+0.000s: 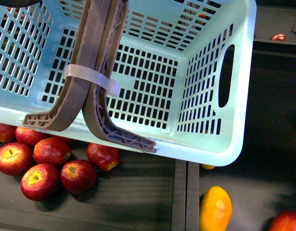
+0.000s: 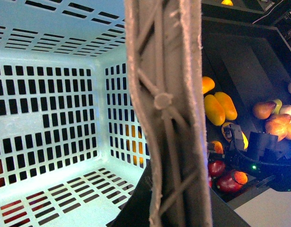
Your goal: Pick mango and avocado into basket
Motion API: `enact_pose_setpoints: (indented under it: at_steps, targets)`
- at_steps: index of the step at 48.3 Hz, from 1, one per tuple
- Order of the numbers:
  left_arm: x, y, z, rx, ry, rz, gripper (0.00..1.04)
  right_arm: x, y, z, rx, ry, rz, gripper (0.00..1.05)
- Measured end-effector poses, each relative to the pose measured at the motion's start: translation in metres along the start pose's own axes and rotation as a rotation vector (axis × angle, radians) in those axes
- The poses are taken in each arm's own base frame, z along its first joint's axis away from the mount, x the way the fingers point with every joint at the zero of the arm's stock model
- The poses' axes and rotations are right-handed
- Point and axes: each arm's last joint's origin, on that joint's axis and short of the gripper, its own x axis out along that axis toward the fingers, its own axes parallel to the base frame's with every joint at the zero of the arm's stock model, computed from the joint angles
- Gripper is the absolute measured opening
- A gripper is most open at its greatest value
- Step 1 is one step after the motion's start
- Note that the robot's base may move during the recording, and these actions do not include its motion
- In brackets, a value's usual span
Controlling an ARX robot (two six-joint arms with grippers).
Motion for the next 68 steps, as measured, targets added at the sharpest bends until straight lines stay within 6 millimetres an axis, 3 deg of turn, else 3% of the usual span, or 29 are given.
enact_pose_setpoints:
  at_steps: [9, 29, 38, 49, 54, 60, 65, 68]
  targets:
    - [0.0, 0.0, 0.0, 0.0, 0.0, 0.0, 0.06, 0.001, -0.001, 0.002, 0.004, -0.017, 0.002, 0.63]
    - [0.0, 0.0, 0.0, 0.0, 0.0, 0.0, 0.06, -0.001, -0.001, 0.002, 0.018, -0.02, 0.017, 0.61]
    - [0.0, 0.0, 0.0, 0.0, 0.0, 0.0, 0.06, -0.017, 0.005, 0.012, 0.047, -0.043, 0.075, 0.61]
    - [0.0, 0.0, 0.0, 0.0, 0.0, 0.0, 0.06, -0.073, 0.023, 0.065, 0.081, -0.175, 0.216, 0.61]
    - [0.0, 0.0, 0.0, 0.0, 0.0, 0.0, 0.06, -0.113, 0.041, 0.091, 0.083, -0.239, 0.303, 0.61]
    - [0.0, 0.0, 0.0, 0.0, 0.0, 0.0, 0.06, -0.17, 0.075, 0.112, 0.048, -0.318, 0.414, 0.61]
    - [0.0, 0.0, 0.0, 0.0, 0.0, 0.0, 0.06, -0.203, 0.101, 0.118, 0.003, -0.368, 0.482, 0.61]
    - [0.0, 0.0, 0.0, 0.0, 0.0, 0.0, 0.06, -0.235, 0.129, 0.12, -0.049, -0.417, 0.542, 0.61]
